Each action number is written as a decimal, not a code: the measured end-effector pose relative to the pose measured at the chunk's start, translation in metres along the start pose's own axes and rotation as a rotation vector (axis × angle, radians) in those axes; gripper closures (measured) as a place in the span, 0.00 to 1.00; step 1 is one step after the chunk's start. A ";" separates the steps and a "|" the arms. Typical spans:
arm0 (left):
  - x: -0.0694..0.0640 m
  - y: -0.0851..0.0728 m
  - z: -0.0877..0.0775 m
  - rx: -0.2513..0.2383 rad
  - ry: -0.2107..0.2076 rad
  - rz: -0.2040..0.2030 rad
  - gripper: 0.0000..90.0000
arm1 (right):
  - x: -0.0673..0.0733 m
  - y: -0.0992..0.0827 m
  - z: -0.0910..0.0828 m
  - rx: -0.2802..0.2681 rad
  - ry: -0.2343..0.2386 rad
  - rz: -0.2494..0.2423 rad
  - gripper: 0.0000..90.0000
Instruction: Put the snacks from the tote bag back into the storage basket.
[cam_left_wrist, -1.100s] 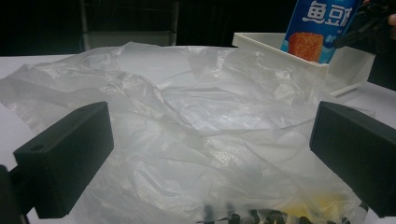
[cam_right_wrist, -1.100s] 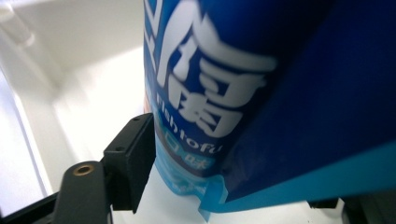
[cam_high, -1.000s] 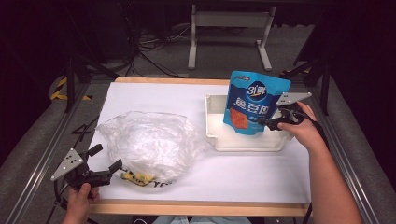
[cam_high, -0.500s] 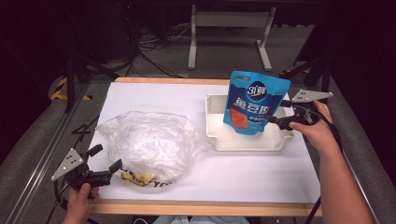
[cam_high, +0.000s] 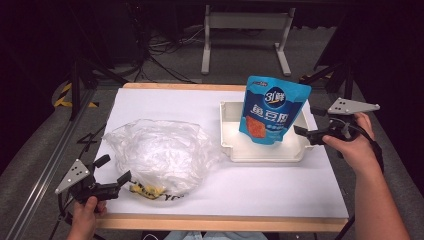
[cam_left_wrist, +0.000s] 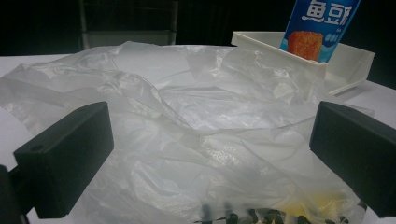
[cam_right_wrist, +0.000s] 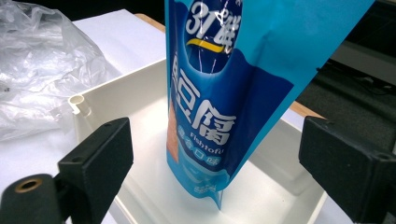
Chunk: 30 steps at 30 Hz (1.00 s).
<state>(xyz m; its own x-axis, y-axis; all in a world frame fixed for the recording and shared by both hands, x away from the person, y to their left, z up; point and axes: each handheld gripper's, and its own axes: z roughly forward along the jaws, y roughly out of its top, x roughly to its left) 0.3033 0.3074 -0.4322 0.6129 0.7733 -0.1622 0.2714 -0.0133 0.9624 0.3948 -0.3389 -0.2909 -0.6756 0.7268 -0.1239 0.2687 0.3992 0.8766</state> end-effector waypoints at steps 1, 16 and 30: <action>0.000 0.000 0.000 -0.001 0.000 -0.001 0.00 | 0.003 0.001 -0.004 -0.005 0.003 0.000 0.10; -0.001 0.000 0.000 -0.004 -0.001 0.002 0.00 | 0.048 0.012 -0.019 -0.098 0.169 0.007 0.07; -0.001 0.000 0.000 -0.006 -0.002 0.003 0.01 | 0.085 0.002 -0.004 -0.192 0.257 0.016 0.05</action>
<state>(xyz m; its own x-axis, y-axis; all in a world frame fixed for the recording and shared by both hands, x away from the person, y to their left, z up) 0.3027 0.3068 -0.4317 0.6153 0.7720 -0.1595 0.2653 -0.0123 0.9641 0.3353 -0.2779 -0.2977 -0.8303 0.5572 -0.0097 0.1623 0.2584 0.9523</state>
